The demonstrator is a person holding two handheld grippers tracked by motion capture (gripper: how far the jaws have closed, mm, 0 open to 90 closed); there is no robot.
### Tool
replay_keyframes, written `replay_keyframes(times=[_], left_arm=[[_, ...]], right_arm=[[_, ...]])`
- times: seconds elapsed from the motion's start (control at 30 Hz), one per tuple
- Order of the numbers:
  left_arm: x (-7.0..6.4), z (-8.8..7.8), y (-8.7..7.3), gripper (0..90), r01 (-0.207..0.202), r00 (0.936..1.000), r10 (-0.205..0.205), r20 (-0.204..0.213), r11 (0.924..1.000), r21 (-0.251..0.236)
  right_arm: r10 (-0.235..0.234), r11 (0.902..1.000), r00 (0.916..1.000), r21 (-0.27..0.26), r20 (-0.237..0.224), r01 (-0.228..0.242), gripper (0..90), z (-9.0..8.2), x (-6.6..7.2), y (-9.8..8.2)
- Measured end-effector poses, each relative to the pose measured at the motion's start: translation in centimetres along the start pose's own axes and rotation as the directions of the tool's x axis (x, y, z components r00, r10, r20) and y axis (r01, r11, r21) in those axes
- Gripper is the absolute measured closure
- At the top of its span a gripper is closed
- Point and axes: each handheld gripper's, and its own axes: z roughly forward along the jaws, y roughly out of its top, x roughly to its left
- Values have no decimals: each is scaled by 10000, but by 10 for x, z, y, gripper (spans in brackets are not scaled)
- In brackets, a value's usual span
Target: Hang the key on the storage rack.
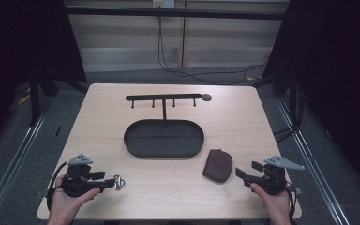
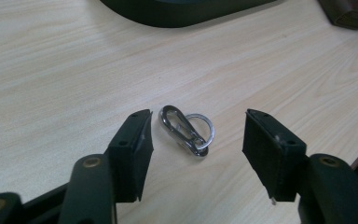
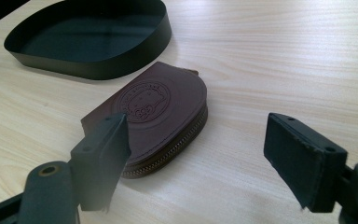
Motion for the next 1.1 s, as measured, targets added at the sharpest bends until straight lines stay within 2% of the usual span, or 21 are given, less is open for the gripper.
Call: replay_keyframes(times=[0.23, 0.33, 0.43, 0.53, 0.63, 0.8, 0.9, 0.97, 1.0, 1.03, 1.07, 1.1], left_arm=[[6, 0, 11, 419, 10, 9997, 0, -251, 9993, 372], [8, 0, 17, 432, -44, 10000, 47, -51, 9983, 582], [10, 0, 22, 464, -274, 9996, 274, 17, 9957, 885], [11, 3, 28, 454, -348, 9994, 339, 109, 9950, 940], [15, 9, 33, 430, -381, 9992, 368, 120, 9899, 1362], [14, 17, 40, 457, -375, 9993, 387, -12, 9743, 2221], [14, 21, 45, 486, -330, 9993, 363, -71, 9610, 2746], [14, 23, 49, 490, -401, 9989, 451, -98, 9524, 3021], [14, 25, 51, 497, -308, 9994, 346, -67, 9501, 3104], [15, 25, 52, 504, -449, 9989, 461, 39, 9460, 3210], [15, 27, 53, 516, -408, 9991, 424, 20, 9445, 3260], [16, 27, 54, 520, -483, 9987, 506, 20, 9399, 3381]], right_arm=[[-86, 9998, 9999, 192, -110, 88, 230, 2, 1, 0], [-108, 9998, 9999, 173, -67, 109, 228, 2, 1, 0], [-139, 9997, 9999, 197, -81, 140, 227, 2, 1, 0], [-148, 9996, 9999, 225, -91, 150, 225, 3, 1, 0], [-151, 9995, 9998, 259, -103, 154, 227, 3, 2, 0], [-72, 9996, 9998, 283, -168, 76, 228, 4, 1, 0], [-133, 9995, 9998, 272, -178, 138, 228, 4, 1, 0], [-158, 9994, 9997, 304, -168, 163, 228, 4, 1, 0], [-172, 9994, 9997, 300, -167, 177, 228, 4, 1, 0], [-179, 9994, 9997, 297, -140, 183, 228, 4, 1, 0], [-168, 9994, 9998, 309, -139, 172, 228, 4, 1, 0], [-168, 9993, 9998, 337, -139, 172, 228, 5, 1, 0]])
